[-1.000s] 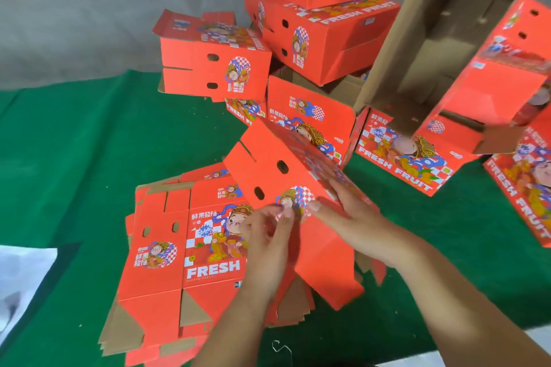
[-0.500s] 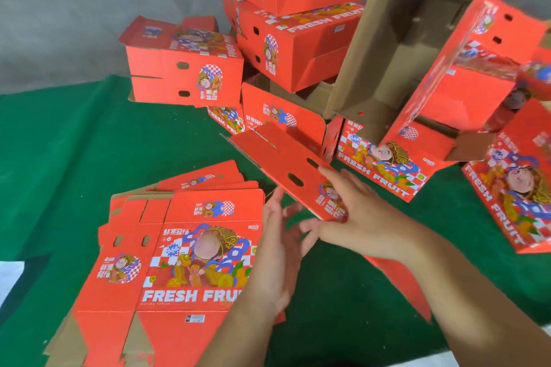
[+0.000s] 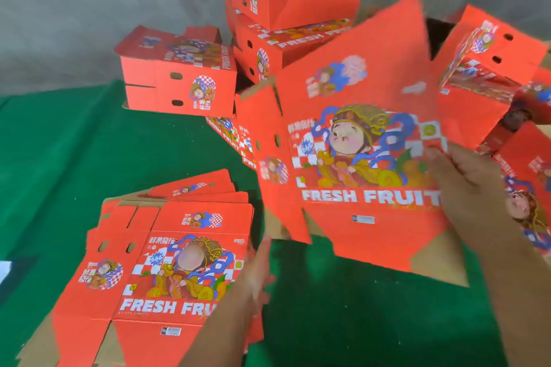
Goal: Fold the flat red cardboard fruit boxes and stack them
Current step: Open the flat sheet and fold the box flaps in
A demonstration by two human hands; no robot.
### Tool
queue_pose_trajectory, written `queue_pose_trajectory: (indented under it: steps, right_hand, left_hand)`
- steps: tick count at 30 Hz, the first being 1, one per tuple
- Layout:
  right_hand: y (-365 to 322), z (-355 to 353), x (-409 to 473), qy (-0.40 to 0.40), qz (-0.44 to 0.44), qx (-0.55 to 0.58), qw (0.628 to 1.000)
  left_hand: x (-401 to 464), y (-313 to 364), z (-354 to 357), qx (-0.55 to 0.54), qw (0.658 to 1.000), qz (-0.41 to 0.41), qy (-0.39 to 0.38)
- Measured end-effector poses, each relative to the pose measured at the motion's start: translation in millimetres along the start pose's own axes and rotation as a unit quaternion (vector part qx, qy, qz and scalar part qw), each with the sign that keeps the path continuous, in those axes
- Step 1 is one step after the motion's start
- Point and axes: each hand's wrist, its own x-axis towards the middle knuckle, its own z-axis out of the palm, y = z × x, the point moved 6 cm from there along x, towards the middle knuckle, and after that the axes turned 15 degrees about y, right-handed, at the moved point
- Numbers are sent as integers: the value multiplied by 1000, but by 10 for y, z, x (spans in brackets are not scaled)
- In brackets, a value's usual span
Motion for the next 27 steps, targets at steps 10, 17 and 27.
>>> queue_pose_trajectory:
  steps: [10,17,27]
  right_hand:
    - [1262,726,-1194,-68,396,117,908]
    - [1298,806,-1407,-55,509,232,827]
    - [1293,764,-1486,-91,550,129,820]
  left_hand:
    - [67,416,176,-201,975,98,-7]
    - [286,82,77,-222,973,58,18]
    - [28,761,-1114,-277,855,305,314]
